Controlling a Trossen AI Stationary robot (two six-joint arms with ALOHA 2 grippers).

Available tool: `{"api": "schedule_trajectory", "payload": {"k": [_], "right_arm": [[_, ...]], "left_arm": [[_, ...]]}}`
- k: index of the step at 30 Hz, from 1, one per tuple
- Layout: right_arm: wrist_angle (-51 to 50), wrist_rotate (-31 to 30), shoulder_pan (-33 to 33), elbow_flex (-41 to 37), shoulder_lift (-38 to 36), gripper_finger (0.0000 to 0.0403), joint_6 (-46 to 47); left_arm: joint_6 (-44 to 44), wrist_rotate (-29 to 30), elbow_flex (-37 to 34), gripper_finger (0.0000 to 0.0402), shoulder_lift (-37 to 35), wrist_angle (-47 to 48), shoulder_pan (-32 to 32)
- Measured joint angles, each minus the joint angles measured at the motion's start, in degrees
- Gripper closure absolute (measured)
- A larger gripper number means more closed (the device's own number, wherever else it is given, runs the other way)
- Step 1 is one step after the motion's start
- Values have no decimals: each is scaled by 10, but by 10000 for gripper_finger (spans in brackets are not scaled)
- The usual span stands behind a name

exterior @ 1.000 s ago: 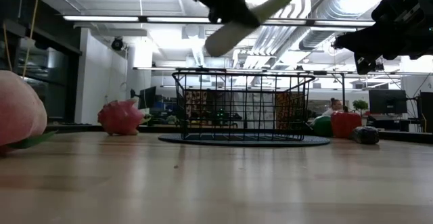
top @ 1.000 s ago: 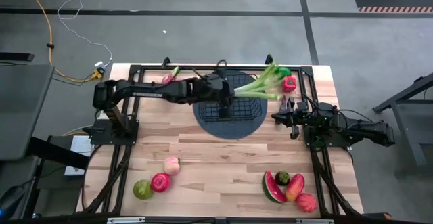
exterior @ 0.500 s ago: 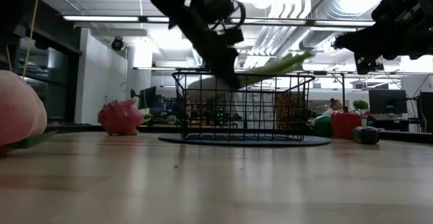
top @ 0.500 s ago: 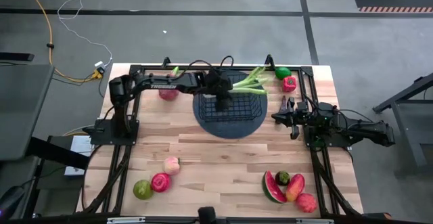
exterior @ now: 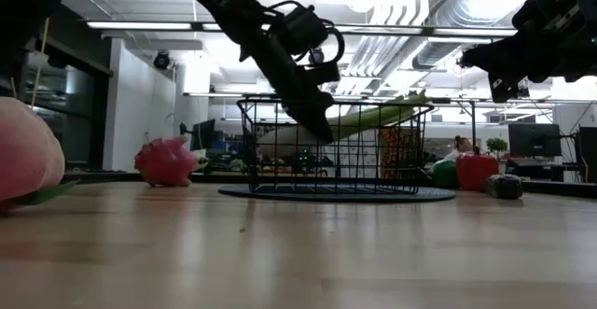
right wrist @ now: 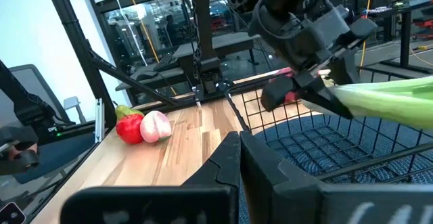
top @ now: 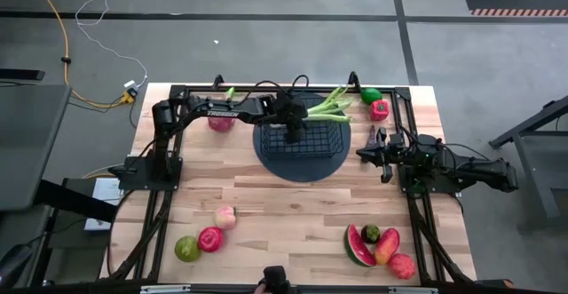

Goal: Build produce basket
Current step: Put the celery into the wire basket

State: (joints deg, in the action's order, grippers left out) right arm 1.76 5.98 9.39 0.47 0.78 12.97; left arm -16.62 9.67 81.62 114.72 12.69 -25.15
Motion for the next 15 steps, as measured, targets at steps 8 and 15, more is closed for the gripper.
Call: {"api": "schedule_trajectory", "payload": {"k": [8, 15], "right_arm": [[0, 0, 0, 0, 0, 402, 0], [0, 0, 0, 0, 0, 402, 0]], "left_arm": [[20, -4, 0, 273, 4, -30, 0], [2, -1, 0, 245, 4, -21, -5]]}}
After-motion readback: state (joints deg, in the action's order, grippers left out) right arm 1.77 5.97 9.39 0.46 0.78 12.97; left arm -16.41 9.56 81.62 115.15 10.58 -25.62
